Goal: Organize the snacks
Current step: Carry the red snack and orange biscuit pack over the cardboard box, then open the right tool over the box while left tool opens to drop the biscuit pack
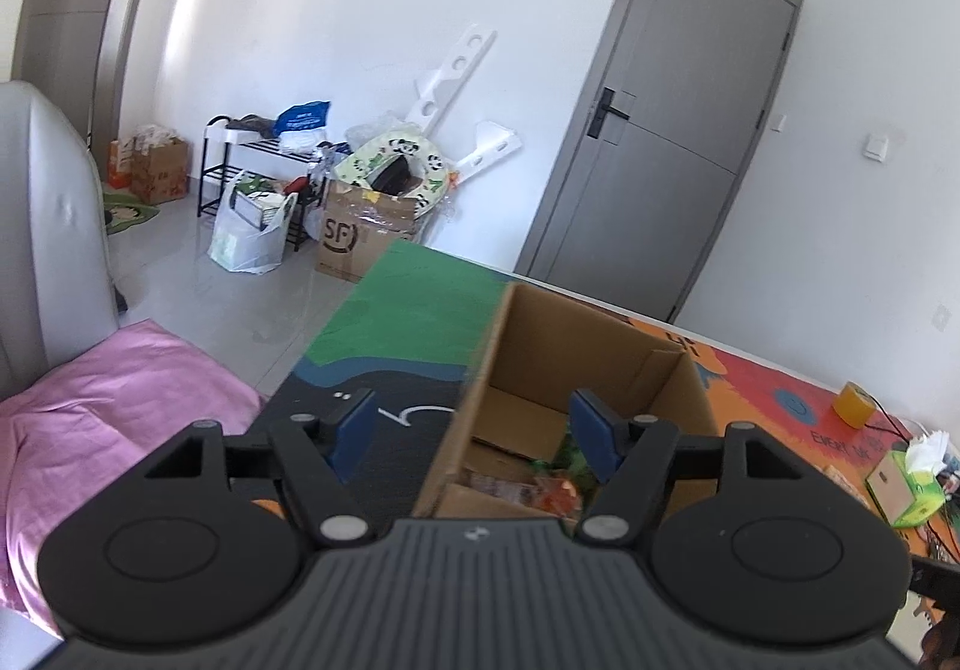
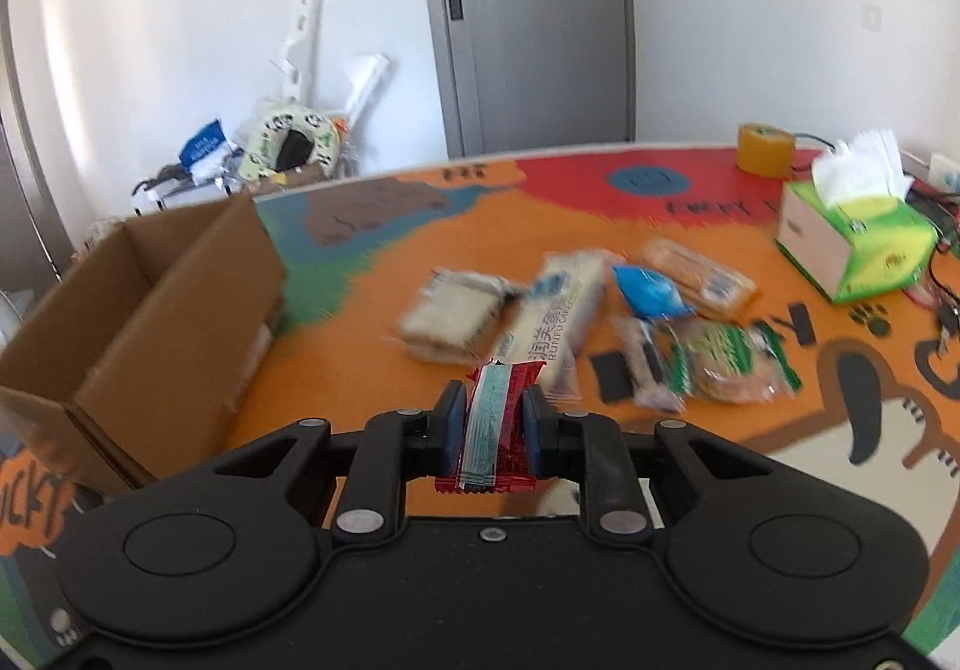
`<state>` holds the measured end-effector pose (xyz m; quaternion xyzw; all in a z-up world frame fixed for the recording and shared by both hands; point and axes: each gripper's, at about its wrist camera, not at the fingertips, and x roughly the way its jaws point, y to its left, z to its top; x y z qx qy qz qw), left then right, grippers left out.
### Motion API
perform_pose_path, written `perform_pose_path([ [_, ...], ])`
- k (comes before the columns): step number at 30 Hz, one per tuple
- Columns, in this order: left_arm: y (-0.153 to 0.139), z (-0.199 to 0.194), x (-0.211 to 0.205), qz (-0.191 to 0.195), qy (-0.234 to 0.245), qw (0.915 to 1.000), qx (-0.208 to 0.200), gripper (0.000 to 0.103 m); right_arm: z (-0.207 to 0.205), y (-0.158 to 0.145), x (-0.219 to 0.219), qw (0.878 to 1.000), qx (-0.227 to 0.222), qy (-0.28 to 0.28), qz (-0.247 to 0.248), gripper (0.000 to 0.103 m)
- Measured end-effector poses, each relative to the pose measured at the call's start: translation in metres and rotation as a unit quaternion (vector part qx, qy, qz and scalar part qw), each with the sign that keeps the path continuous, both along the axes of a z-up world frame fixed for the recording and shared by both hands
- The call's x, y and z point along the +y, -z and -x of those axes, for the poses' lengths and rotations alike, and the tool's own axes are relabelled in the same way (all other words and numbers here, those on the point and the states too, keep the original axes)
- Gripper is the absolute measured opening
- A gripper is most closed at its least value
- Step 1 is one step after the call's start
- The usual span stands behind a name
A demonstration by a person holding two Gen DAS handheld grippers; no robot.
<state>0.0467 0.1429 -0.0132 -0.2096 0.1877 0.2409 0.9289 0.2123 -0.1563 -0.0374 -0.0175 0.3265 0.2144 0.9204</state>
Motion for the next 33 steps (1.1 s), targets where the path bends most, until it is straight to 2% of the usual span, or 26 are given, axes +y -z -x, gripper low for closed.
perform_pose_path([
  [4,0.000,0.008,0.006,0.006,-0.003,0.9999,-0.012,0.070,0.003,-0.021,0.007,1.000,-0.018,-0.012,-0.017,0.021],
  [10,0.006,0.014,0.021,0.020,-0.007,0.9997,-0.008,0.070,0.009,-0.047,0.036,0.997,-0.053,-0.047,-0.026,0.021],
  [19,0.014,0.026,0.042,0.035,-0.024,0.9991,-0.006,0.075,0.016,-0.064,0.084,0.992,-0.067,-0.098,-0.038,0.021],
  [26,0.016,0.033,0.050,0.043,-0.026,0.9987,-0.009,0.076,0.026,-0.065,0.127,0.987,-0.065,-0.134,-0.053,0.022],
  [28,0.014,0.032,0.049,0.041,-0.022,0.9989,-0.009,0.076,0.028,-0.060,0.139,0.988,-0.060,-0.135,-0.049,0.025],
  [30,0.013,0.031,0.048,0.036,-0.019,0.9991,-0.008,0.076,0.030,-0.054,0.147,0.988,-0.049,-0.140,-0.048,0.034],
  [33,0.012,0.025,0.046,0.029,-0.024,0.9993,-0.004,0.077,0.033,-0.049,0.152,0.987,-0.039,-0.149,-0.056,0.034],
])
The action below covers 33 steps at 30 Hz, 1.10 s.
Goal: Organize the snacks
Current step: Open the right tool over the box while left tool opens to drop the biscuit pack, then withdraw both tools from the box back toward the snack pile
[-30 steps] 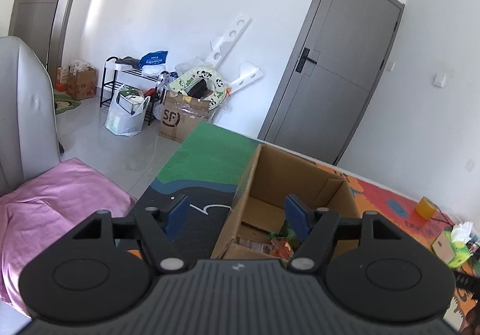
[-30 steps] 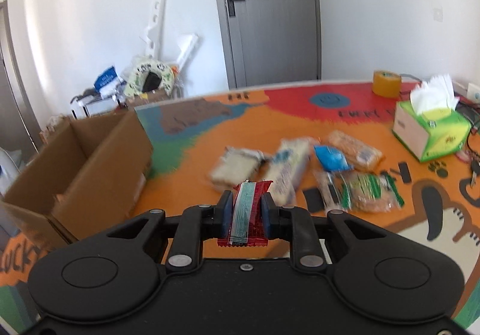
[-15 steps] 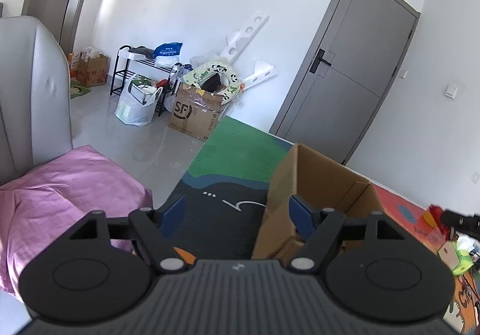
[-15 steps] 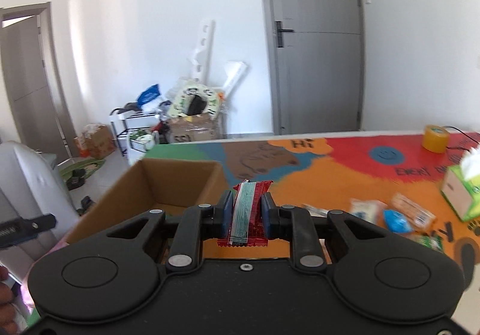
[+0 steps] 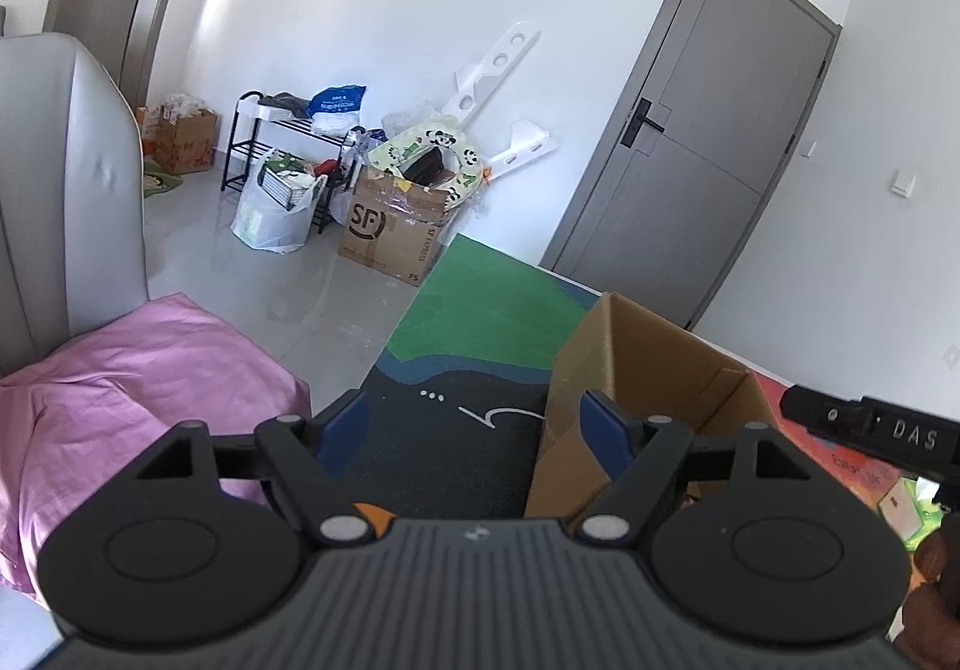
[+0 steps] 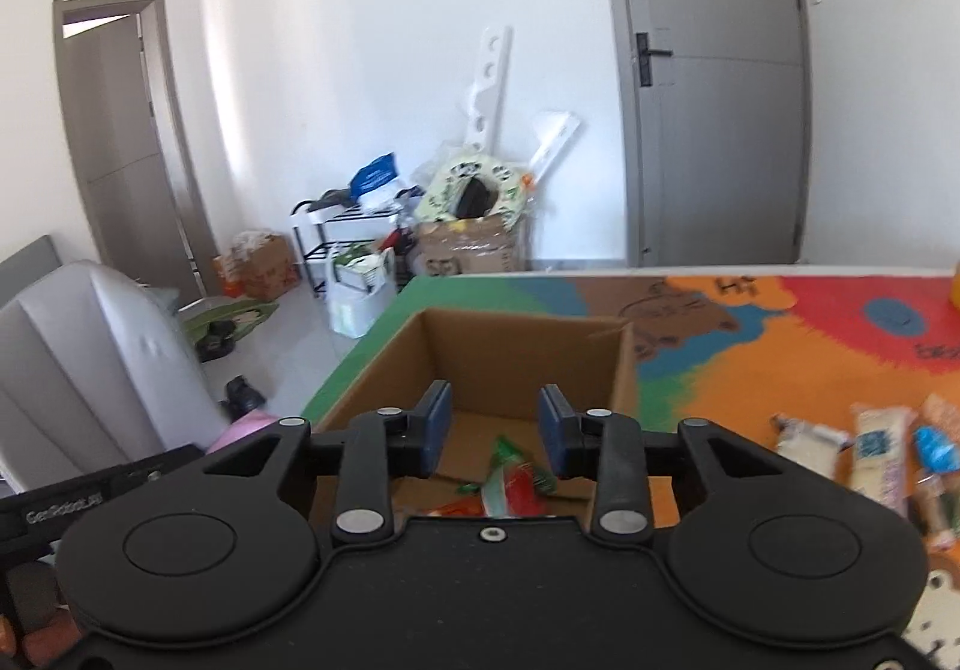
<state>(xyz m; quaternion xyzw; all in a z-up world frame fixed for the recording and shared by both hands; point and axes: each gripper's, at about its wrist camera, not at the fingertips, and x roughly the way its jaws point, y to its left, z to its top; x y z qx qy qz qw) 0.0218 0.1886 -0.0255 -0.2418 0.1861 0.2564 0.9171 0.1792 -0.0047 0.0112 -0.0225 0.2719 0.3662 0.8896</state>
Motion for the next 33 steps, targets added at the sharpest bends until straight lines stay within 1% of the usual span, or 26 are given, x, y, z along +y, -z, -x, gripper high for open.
perform_pose_path([
  [4,-0.003,-0.008,-0.009,-0.013,-0.019,0.9997,0.004,0.077,0.000,0.006,-0.006,1.000,0.015,-0.003,-0.014,0.038],
  [6,-0.007,-0.012,-0.014,-0.021,-0.020,0.9996,0.005,0.077,-0.003,0.008,-0.011,1.000,0.019,0.002,-0.018,0.039],
  [13,-0.018,-0.029,-0.037,-0.047,-0.004,0.9987,0.018,0.077,-0.003,0.012,-0.029,0.998,0.032,-0.004,-0.048,0.040],
  [17,-0.024,-0.039,-0.052,-0.062,0.009,0.9978,0.019,0.078,-0.007,0.012,-0.041,0.997,0.033,-0.004,-0.064,0.041],
  [20,-0.027,-0.048,-0.066,-0.068,0.023,0.9973,0.017,0.078,-0.015,0.013,-0.060,0.996,0.036,0.016,-0.075,0.044],
  [27,-0.026,-0.073,-0.097,-0.064,0.064,0.9958,0.013,0.078,-0.031,0.017,-0.114,0.995,0.035,0.068,-0.064,0.044],
  [31,-0.029,-0.087,-0.115,-0.062,0.085,0.9943,0.014,0.078,-0.036,0.013,-0.146,0.993,0.032,0.096,-0.059,0.045],
  [33,-0.033,-0.094,-0.123,-0.064,0.100,0.9929,0.008,0.078,-0.038,0.009,-0.162,0.992,0.026,0.110,-0.057,0.051],
])
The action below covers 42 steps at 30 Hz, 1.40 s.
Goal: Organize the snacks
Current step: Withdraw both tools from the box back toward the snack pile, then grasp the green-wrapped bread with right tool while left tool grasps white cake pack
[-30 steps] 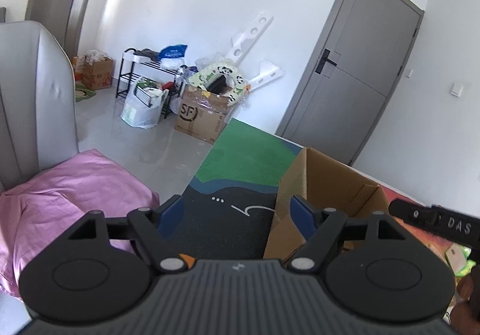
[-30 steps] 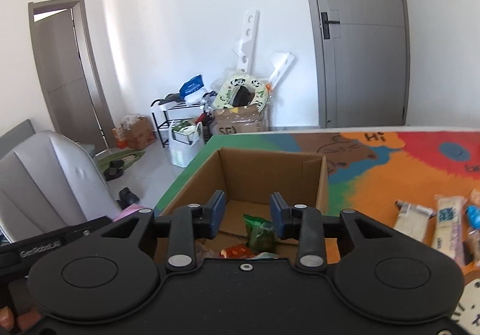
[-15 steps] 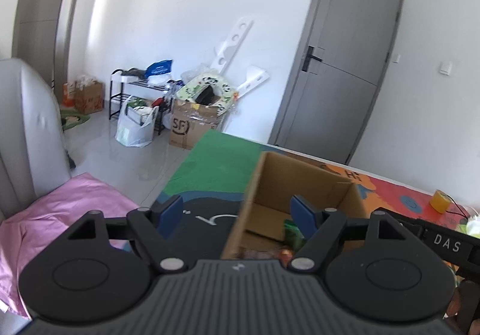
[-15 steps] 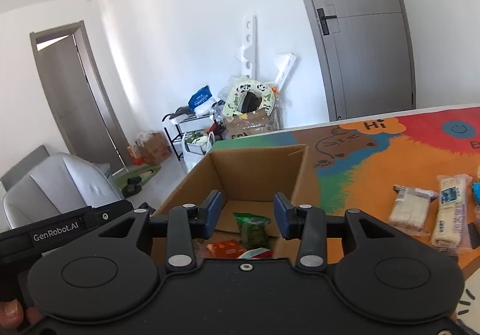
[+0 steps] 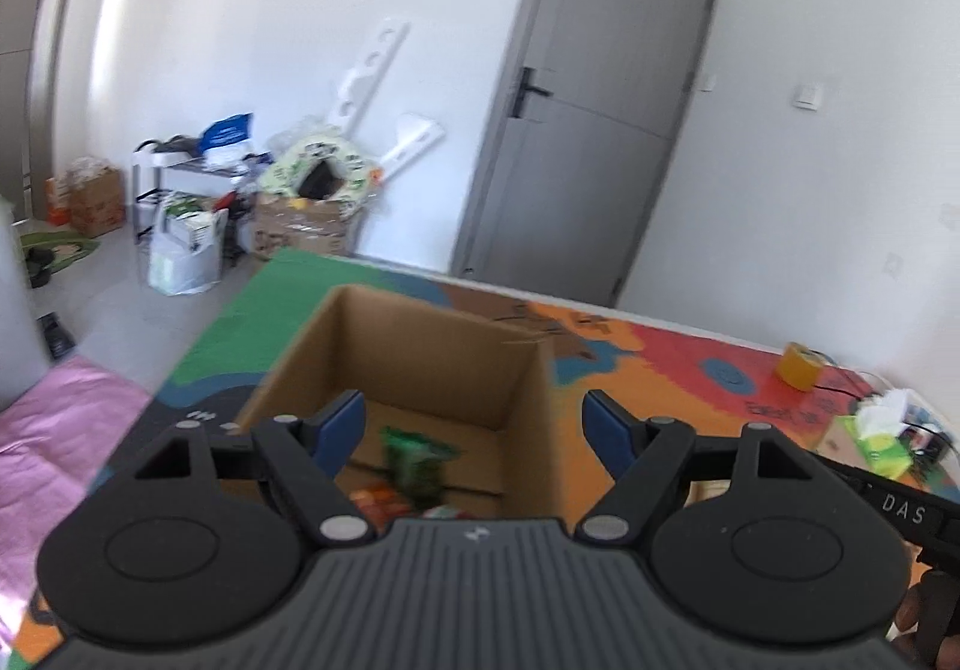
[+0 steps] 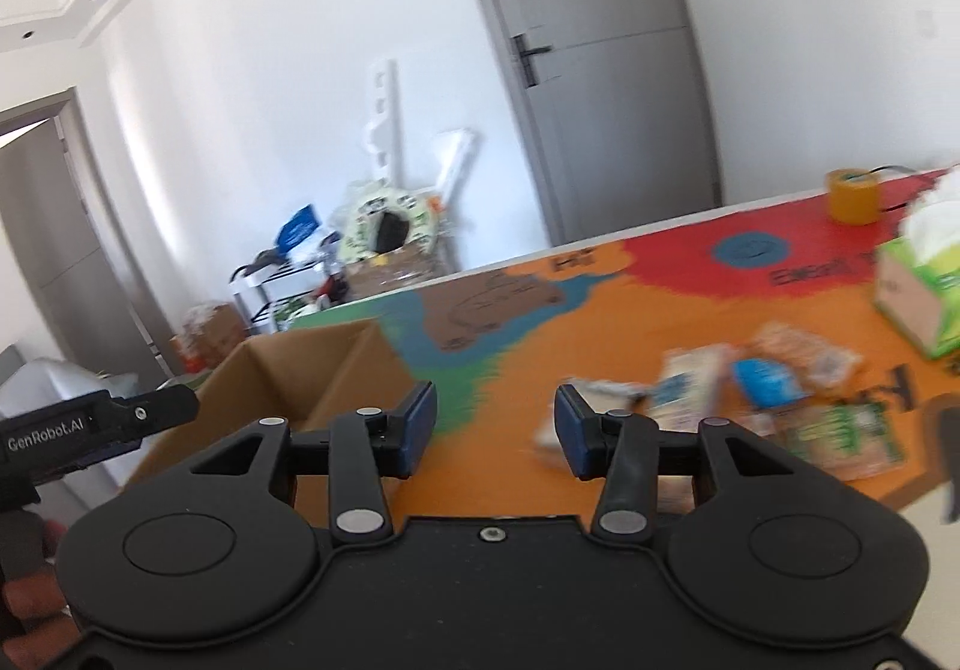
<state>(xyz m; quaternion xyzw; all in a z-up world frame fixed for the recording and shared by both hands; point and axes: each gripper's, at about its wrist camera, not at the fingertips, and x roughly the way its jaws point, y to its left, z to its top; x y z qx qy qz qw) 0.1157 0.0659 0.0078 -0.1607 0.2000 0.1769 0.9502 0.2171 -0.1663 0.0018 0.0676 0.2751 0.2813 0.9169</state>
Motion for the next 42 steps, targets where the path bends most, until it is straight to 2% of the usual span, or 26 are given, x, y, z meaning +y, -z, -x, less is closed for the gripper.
perform_pose_path([
  [6,-0.001,-0.021,-0.029,0.007,0.055,0.9985,-0.006,0.078,-0.011,-0.001,-0.044,0.999,0.009,0.038,0.005,0.052],
  [21,0.020,-0.086,-0.090,0.020,0.130,0.9907,0.035,0.075,-0.049,0.033,-0.120,0.992,0.049,0.117,0.001,0.052],
  [30,0.046,-0.130,-0.112,0.027,0.149,0.9853,0.079,0.063,-0.075,0.060,-0.128,0.991,0.080,0.109,0.003,0.052],
  [42,0.078,-0.171,-0.135,0.036,0.176,0.9774,0.111,0.054,-0.101,0.082,-0.113,0.991,0.101,0.082,0.022,0.052],
])
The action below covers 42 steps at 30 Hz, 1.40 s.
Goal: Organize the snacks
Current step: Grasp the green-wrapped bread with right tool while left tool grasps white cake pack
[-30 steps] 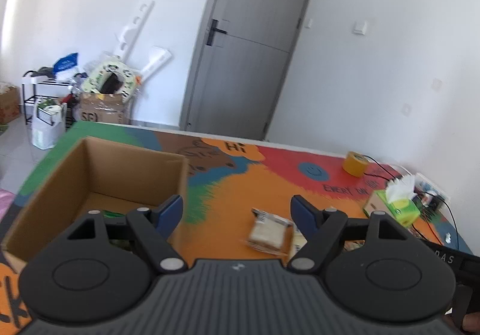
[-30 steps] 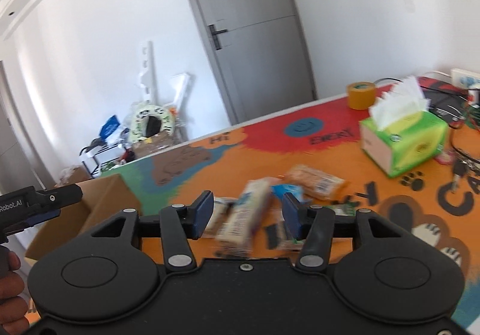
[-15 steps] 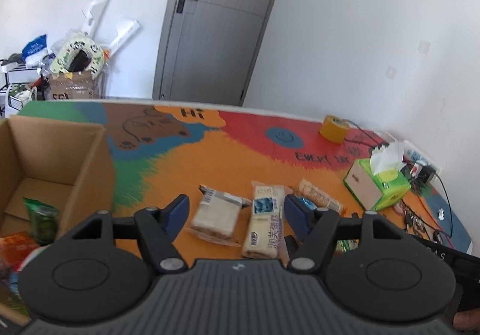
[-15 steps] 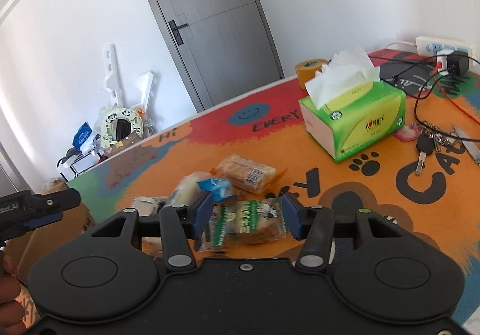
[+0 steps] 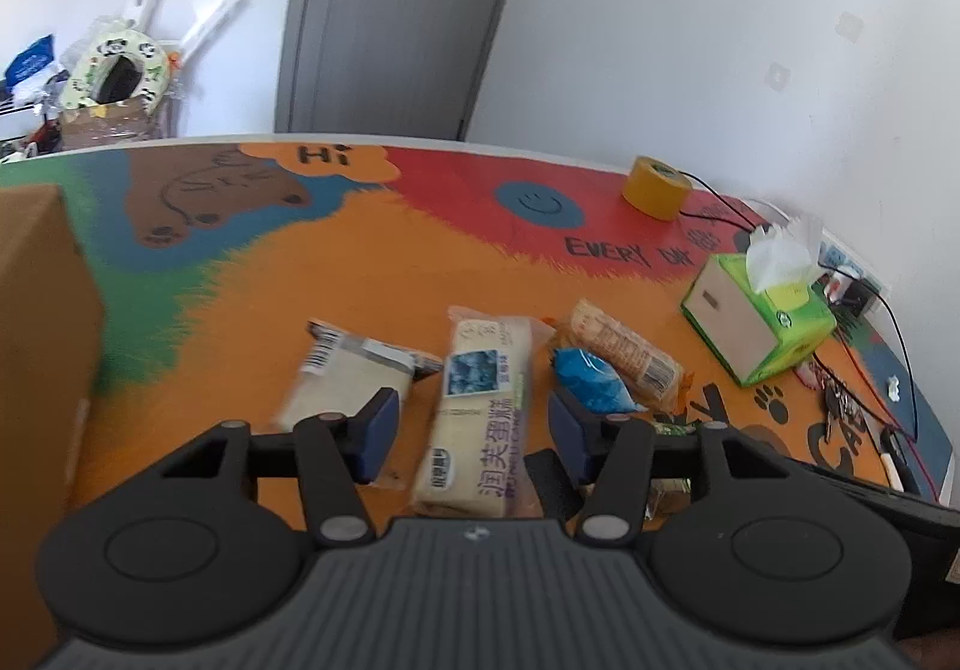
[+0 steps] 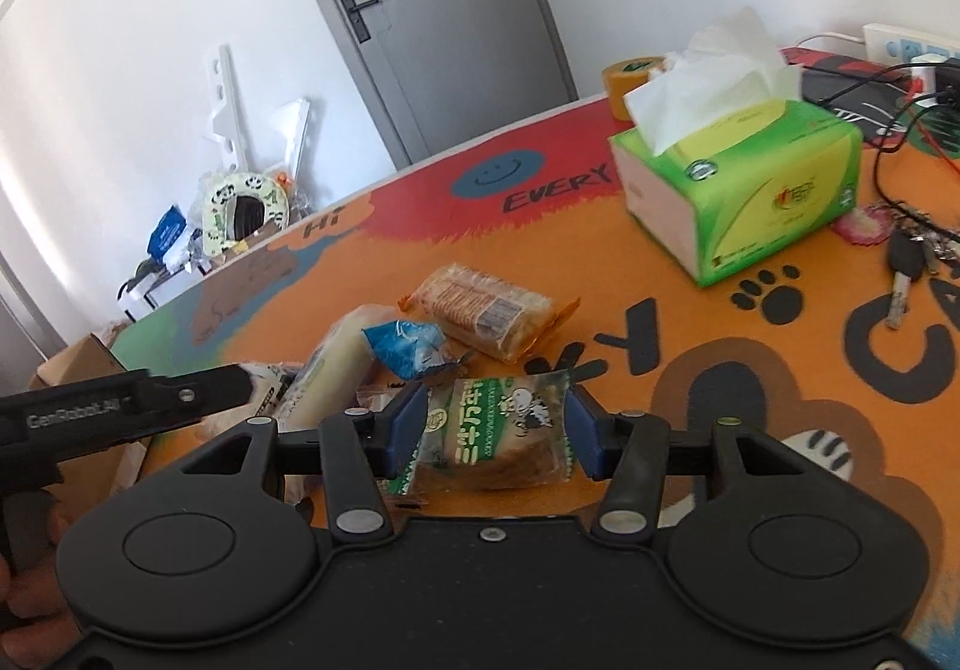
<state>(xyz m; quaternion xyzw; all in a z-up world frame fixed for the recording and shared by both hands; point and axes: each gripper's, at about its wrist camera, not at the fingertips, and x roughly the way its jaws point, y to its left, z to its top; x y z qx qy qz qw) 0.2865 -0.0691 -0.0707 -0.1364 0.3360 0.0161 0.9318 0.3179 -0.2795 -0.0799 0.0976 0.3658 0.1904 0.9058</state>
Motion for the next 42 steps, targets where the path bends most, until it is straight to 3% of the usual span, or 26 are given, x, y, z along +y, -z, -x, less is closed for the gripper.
perform_pose_path([
  [4,0.016,-0.018,-0.002,0.008,-0.005,0.9996,0.025,0.050,-0.011,0.007,0.009,1.000,0.003,-0.008,0.021,0.053],
  [9,0.025,-0.028,-0.009,0.003,-0.007,0.9995,0.032,0.050,-0.014,0.004,0.014,0.999,-0.010,-0.004,0.045,0.069],
  [14,0.034,-0.028,-0.016,-0.014,-0.006,0.9994,0.031,0.050,-0.016,0.013,0.018,0.998,0.006,-0.006,0.055,0.072],
  [19,0.037,-0.023,-0.027,-0.044,-0.020,0.9986,0.021,0.039,-0.010,0.015,0.025,0.997,-0.013,-0.008,0.082,0.064],
  [23,0.036,-0.016,-0.029,-0.044,-0.021,0.9986,0.019,0.034,-0.002,0.013,0.020,0.997,-0.014,-0.012,0.078,0.055],
  [38,0.015,0.024,-0.026,-0.028,-0.016,0.9995,-0.006,0.020,0.034,-0.009,0.003,0.999,-0.030,0.007,0.039,0.051],
  [42,0.010,0.037,-0.024,-0.023,-0.014,0.9995,-0.014,0.009,0.041,-0.014,0.001,0.999,-0.033,0.012,0.034,0.051],
])
